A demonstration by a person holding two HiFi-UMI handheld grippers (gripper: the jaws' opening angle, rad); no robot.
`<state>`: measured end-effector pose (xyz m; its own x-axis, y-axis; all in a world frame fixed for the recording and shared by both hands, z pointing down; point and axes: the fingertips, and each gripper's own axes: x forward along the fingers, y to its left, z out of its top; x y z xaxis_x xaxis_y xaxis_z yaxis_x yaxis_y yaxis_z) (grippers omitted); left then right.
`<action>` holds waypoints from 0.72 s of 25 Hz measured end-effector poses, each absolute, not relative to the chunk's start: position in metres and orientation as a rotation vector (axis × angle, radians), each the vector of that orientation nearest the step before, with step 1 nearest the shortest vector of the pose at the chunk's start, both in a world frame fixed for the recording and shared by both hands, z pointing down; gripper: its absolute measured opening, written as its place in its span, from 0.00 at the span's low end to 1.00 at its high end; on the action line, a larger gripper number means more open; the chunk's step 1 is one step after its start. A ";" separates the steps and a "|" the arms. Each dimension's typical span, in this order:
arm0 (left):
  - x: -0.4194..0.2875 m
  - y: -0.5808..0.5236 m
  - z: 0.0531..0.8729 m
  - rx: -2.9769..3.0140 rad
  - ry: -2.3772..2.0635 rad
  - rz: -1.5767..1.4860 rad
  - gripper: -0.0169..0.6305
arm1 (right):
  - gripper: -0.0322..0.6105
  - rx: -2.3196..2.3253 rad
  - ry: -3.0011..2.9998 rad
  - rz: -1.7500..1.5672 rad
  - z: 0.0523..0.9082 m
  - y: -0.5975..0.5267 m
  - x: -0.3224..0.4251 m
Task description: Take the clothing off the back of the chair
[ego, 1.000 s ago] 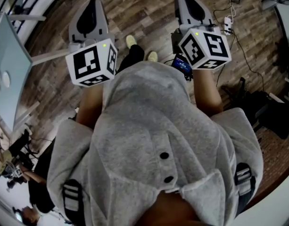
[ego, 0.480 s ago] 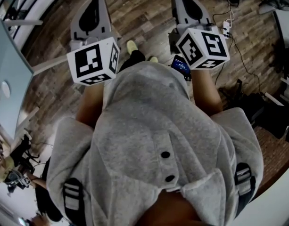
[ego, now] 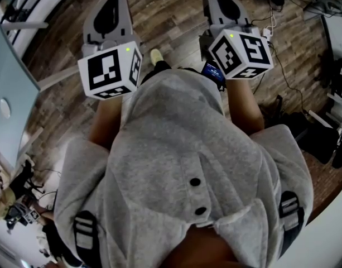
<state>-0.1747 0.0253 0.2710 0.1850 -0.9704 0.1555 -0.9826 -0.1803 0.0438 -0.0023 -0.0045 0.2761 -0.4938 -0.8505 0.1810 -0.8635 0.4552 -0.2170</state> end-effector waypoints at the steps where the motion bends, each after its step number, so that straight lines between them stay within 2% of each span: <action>1: -0.177 0.025 0.270 2.314 -1.915 0.134 0.04 | 0.07 1.556 -2.642 0.433 0.275 -0.005 -0.005; 18: -0.191 -0.002 0.268 2.342 -1.901 0.111 0.04 | 0.07 1.568 -2.636 0.386 0.275 -0.035 -0.018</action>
<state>-0.1908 -0.0021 0.2676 0.2067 -0.9692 0.1341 -0.9782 -0.2018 0.0492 -0.0184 -0.0351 0.2748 -0.4847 -0.8581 0.1695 -0.8707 0.4549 -0.1870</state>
